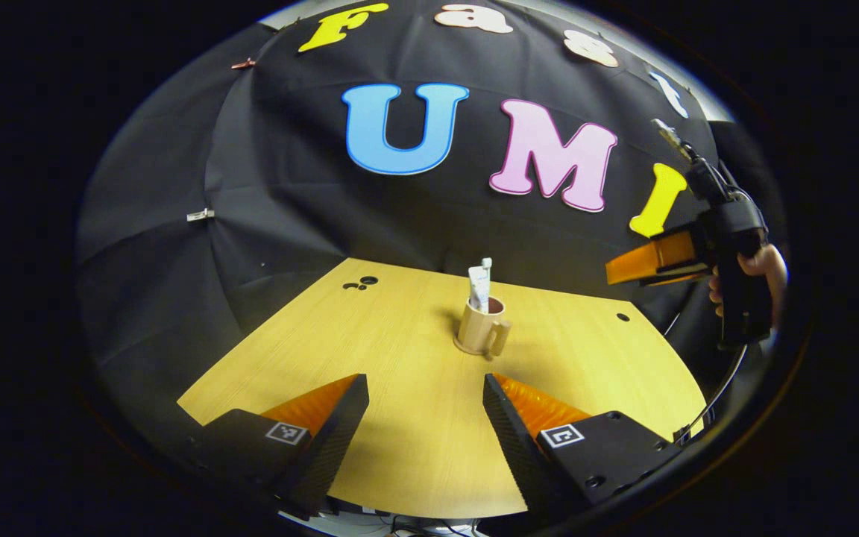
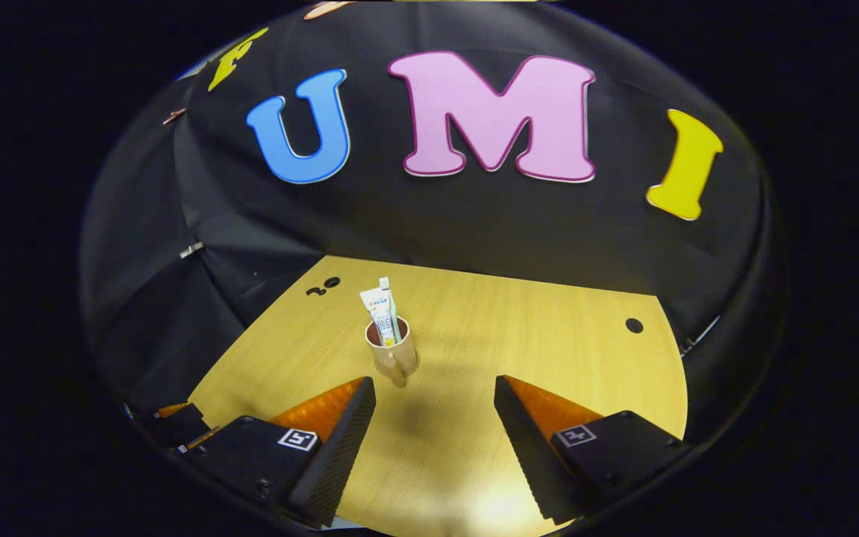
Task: Put the toothbrush and toothpaste on the desktop into the cup, then pick up the cup and place it on the coaster on the desktop.
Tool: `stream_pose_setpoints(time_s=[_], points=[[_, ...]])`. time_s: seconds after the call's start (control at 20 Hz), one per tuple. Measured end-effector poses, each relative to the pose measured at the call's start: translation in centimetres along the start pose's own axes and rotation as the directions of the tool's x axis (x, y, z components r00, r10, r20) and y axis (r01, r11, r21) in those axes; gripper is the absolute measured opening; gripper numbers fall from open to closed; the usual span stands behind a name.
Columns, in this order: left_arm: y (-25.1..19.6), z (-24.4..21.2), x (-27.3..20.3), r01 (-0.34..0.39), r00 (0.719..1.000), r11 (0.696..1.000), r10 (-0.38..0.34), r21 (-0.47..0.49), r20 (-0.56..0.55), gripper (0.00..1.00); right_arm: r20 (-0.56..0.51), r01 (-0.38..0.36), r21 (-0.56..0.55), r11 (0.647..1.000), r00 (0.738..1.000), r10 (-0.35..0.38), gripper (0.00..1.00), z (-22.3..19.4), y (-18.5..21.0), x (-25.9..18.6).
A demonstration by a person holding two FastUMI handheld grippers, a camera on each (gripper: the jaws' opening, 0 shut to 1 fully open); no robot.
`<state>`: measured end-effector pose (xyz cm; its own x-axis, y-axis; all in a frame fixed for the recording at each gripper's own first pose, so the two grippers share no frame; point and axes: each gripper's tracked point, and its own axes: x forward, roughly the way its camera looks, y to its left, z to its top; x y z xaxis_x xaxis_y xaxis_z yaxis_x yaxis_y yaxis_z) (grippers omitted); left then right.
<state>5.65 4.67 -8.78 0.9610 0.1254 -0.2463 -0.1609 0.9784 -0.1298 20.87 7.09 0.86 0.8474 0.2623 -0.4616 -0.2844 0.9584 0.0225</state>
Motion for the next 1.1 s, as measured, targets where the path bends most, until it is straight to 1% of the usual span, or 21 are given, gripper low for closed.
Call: stream_pose_setpoints(time_s=[0.1,0.2,0.3,0.45,0.55,0.65,0.75,0.9,1.0,1.1], points=[[-1.5,0.4,-0.8,0.026,1.0,1.0,-0.026,0.001,0.012,0.98,0.057,0.031,0.028,0.999,0.998,-0.033,0.98,-0.5,-0.6,-2.7],[-2.4,1.4,-2.3,0.018,0.999,1.0,-0.018,-0.005,0.043,0.98,0.116,0.075,0.042,0.996,0.99,-0.08,0.98,-1.4,-1.5,-5.4],[-3.1,2.1,-3.6,0.008,0.996,1.0,-0.008,-0.005,0.084,0.98,0.154,0.086,0.059,0.995,0.984,-0.094,0.98,-3.2,-1.3,-8.0],[-4.2,2.4,-5.9,0.005,0.99,1.0,-0.007,0.014,0.139,0.98,0.2,0.15,0.094,0.984,0.966,-0.166,0.98,-5.9,-2.2,-11.9],[-5.5,2.2,-7.3,0.036,0.985,0.998,-0.042,0.042,0.17,0.98,0.223,0.184,0.115,0.976,0.953,-0.206,0.98,-7.3,-2.6,-14.0],[-7.0,2.1,-7.2,0.077,0.978,0.992,-0.094,0.095,0.185,0.98,0.24,0.217,0.137,0.967,0.94,-0.245,0.98,-8.4,-3.3,-15.6],[-8.2,1.7,-7.6,0.118,0.973,0.984,-0.142,0.135,0.18,0.98,0.236,0.242,0.147,0.959,0.933,-0.272,0.98,-9.6,-3.8,-16.5],[-9.5,1.4,-7.6,0.167,0.968,0.973,-0.193,0.157,0.163,0.97,0.223,0.262,0.175,0.949,0.929,-0.297,0.98,-10.9,-4.2,-17.3],[-10.0,1.3,-7.5,0.187,0.964,0.965,-0.216,0.183,0.155,0.98,0.23,0.278,0.188,0.942,0.92,-0.318,0.98,-11.6,-5.0,-17.8],[-10.4,1.3,-7.7,0.199,0.962,0.96,-0.23,0.199,0.149,0.98,0.244,0.273,0.195,0.942,0.917,-0.316,0.98,-12.1,-5.0,-18.4]])
